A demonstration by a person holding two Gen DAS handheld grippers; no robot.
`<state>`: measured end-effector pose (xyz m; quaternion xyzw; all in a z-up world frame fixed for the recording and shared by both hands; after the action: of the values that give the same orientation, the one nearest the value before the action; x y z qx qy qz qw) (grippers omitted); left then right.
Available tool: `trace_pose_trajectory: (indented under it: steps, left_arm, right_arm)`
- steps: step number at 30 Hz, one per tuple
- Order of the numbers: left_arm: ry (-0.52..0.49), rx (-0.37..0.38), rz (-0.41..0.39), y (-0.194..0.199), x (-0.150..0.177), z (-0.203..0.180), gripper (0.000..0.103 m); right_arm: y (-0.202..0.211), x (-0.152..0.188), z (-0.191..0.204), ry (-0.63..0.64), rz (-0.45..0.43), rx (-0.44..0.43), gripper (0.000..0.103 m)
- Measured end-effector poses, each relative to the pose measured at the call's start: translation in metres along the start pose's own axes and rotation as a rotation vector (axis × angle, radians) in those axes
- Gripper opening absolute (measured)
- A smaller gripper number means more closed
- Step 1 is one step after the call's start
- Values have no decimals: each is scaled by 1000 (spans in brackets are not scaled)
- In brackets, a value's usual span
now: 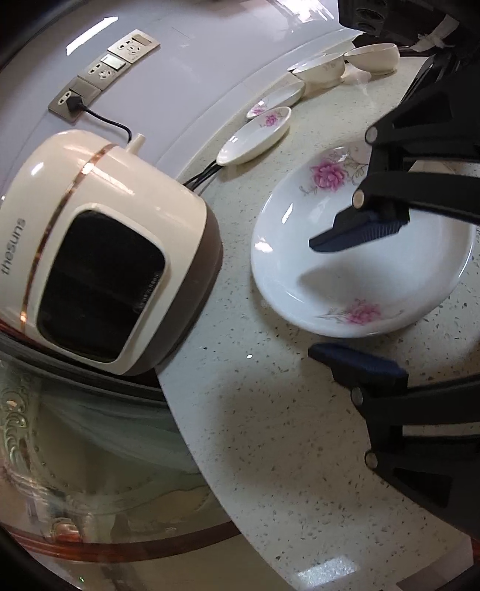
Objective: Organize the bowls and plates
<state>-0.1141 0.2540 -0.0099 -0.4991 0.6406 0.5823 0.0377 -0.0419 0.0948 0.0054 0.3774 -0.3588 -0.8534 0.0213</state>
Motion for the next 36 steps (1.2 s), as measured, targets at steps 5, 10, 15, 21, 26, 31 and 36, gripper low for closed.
trace_pose_trajectory:
  steps: [5, 10, 15, 21, 26, 31, 36]
  left_arm:
    - [14, 5, -26, 5, 0, 1, 76]
    - [10, -2, -89, 20, 1, 5, 77]
    - [-91, -2, -199, 52, 2, -19, 80]
    - [-221, 120, -238, 78, -10, -91, 88]
    - [-235, 185, -185, 55, -27, -165, 101]
    - [-166, 140, -150, -3, -45, -214, 102]
    - [-55, 67, -138, -57, -66, -222, 101]
  right_arm:
    - [9, -1, -5, -36, -46, 12, 69]
    - [21, -1, -13, -88, -117, 28, 72]
    - [32, 0, -22, -136, -153, 26, 80]
    - [59, 0, -73, -284, -169, 159, 86]
    - [90, -10, -122, -330, -197, 292, 87]
    - [99, -31, -170, -346, -206, 422, 86]
    - [95, -57, -196, -397, -279, 384, 86]
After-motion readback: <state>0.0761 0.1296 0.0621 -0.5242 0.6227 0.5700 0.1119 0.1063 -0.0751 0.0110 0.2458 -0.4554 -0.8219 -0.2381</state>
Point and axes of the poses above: each gripper's, at about its wrist camera, not at the fingertips, and y roughly against the way its jaws point, z to its left, x to its underside, the point moved 3 cm from there along -y, roughly the way its jaws point, and after that the axes turned 5 degrees about -x, right-handed, at the moved point
